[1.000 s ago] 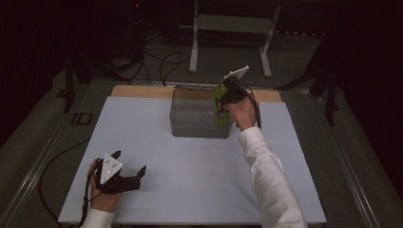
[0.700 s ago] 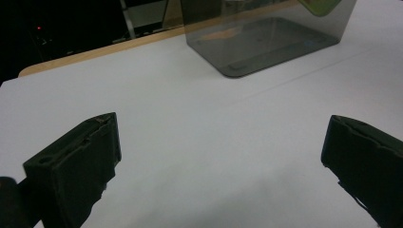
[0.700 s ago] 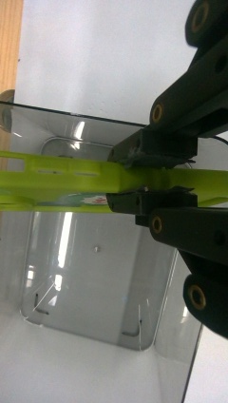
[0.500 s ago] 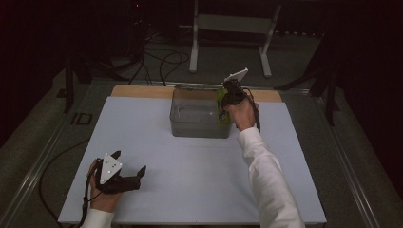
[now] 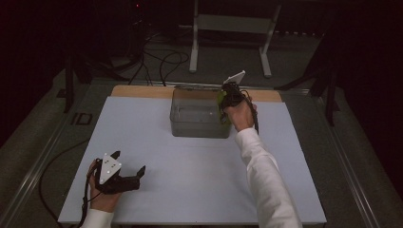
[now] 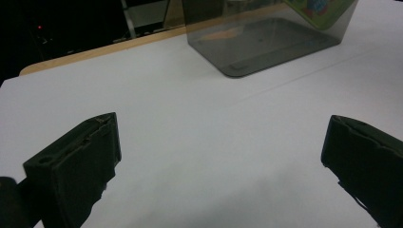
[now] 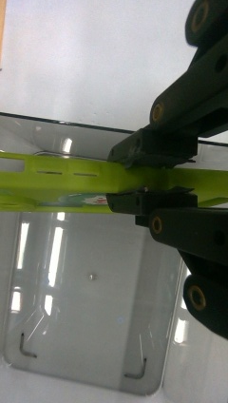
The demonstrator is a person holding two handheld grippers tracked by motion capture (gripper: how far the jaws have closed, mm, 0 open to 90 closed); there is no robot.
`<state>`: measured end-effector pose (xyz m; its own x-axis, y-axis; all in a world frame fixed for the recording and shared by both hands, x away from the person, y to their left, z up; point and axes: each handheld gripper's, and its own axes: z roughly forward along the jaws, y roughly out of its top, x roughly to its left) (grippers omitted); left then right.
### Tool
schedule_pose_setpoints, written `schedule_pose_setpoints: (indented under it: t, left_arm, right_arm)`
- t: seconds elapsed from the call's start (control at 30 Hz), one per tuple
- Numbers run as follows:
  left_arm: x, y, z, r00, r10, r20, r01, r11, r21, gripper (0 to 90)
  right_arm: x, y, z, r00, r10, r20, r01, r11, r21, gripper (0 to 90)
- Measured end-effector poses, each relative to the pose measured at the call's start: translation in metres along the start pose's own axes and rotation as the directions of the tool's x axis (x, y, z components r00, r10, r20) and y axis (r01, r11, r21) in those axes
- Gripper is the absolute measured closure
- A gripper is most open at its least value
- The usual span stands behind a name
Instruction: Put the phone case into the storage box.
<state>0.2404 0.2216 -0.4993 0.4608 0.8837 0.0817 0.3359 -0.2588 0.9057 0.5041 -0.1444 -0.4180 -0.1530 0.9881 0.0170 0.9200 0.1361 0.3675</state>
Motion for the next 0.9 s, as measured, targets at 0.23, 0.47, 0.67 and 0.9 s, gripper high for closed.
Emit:
schedule_pose_setpoints:
  t: [0.23,0.47,0.67,0.9]
  left_arm:
    - [0.000,0.000,0.000,1.0000,0.000,-0.001,0.000,1.0000,-0.001,0.0]
    - [0.000,0.000,0.000,1.0000,0.000,-0.001,0.000,1.0000,-0.001,0.0]
    - [0.000,0.000,0.000,1.0000,0.000,-0.001,0.000,1.0000,-0.003,0.0]
    - [0.000,0.000,0.000,1.0000,0.001,0.000,-0.001,1.0000,-0.001,0.0]
  right_arm:
    - [0.001,0.000,0.009,0.9999,0.014,0.008,-0.014,1.000,0.022,77.7]
    - [0.001,0.001,0.014,0.9997,0.025,0.008,-0.025,0.999,0.034,77.7]
    - [-0.001,0.002,0.016,0.9987,0.052,-0.006,-0.051,0.998,0.042,77.7]
    - [-0.002,0.004,0.019,0.9977,0.067,-0.008,-0.067,0.997,0.046,77.5]
